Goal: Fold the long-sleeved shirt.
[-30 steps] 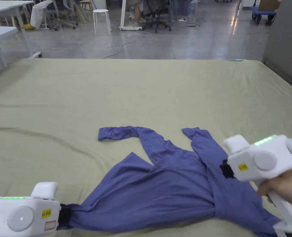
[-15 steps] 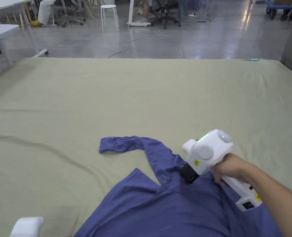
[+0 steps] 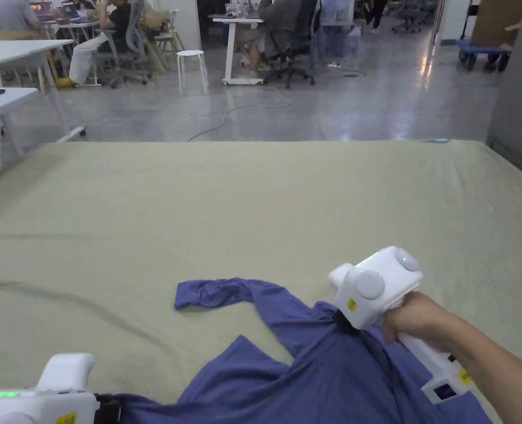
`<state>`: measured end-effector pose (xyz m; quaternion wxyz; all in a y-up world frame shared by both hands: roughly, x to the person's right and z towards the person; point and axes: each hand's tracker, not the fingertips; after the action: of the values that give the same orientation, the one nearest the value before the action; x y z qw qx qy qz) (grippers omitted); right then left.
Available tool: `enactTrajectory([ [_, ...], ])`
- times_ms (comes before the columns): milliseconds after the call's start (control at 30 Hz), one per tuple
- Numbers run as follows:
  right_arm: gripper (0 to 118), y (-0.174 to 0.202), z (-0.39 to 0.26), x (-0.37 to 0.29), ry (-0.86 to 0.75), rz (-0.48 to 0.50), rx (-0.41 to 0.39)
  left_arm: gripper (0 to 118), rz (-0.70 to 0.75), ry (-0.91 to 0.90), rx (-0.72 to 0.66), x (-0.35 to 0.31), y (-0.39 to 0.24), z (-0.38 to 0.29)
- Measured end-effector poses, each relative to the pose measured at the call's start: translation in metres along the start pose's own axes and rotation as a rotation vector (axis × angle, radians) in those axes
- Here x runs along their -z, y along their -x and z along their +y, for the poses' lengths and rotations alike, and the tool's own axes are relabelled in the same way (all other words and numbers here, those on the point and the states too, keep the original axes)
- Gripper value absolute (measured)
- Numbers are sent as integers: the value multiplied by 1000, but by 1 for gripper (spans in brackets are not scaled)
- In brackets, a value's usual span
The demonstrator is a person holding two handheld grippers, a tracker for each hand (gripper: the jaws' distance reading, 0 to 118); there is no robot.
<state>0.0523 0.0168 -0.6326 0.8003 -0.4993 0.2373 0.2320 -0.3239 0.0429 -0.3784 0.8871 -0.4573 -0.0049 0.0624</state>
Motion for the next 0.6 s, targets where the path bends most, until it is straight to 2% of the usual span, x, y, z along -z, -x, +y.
enactTrajectory([
  [100,0,-31,12,-60,-92,-63,28,4,91,-129,116,-13,-14,63],
  [267,0,-99,49,-182,-254,-167,101,4,77,-324,172,-50,-44,188],
  [367,0,-132,81,-257,-372,-287,134,4,95,-484,215,-88,-69,265],
  [400,0,-138,90,-286,-417,-321,153,4,124,-516,201,-102,-76,293],
  [533,0,-167,123,-375,-608,-382,212,4,72,-633,123,-161,-96,372],
  [600,0,-177,139,-415,-663,-459,246,4,70,-691,125,-189,-105,400],
])
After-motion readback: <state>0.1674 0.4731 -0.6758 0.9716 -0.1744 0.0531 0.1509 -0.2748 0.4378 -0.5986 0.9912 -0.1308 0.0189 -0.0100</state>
